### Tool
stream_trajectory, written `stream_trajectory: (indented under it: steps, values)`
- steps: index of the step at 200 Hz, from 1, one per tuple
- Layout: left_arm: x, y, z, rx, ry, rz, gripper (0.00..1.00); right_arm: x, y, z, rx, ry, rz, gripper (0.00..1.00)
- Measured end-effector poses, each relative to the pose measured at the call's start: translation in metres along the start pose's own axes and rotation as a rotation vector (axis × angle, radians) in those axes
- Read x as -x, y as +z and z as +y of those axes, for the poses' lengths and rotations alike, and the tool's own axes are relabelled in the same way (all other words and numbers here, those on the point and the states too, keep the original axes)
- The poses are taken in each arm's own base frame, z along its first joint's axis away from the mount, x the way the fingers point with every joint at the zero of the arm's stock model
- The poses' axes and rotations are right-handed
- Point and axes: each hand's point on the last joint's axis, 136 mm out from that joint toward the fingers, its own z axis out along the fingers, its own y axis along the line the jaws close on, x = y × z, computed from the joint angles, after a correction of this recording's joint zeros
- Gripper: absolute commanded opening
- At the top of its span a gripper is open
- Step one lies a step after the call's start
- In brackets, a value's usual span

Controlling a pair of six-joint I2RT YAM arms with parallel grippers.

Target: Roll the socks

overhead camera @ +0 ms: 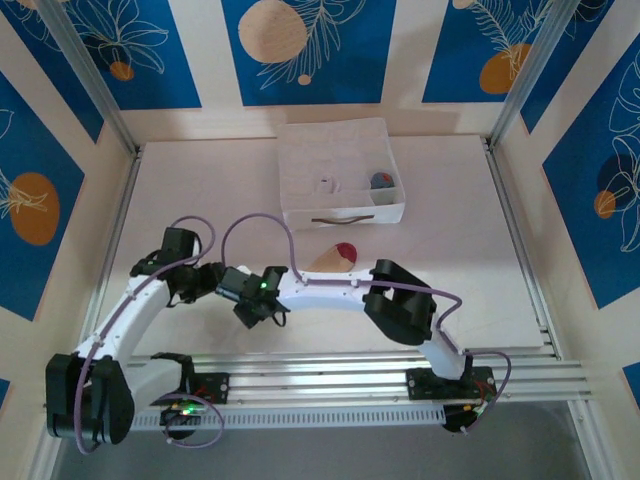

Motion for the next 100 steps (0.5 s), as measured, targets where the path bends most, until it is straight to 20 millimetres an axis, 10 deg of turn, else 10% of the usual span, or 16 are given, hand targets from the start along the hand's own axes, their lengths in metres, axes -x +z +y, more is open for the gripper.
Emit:
stream_trajectory:
  steps: [100]
  values:
    - [-0.012, 0.02, 0.027, 0.058, -0.083, 0.097, 0.66, 0.001, 0.027, 0.007, -0.04, -0.045, 0.004, 0.55]
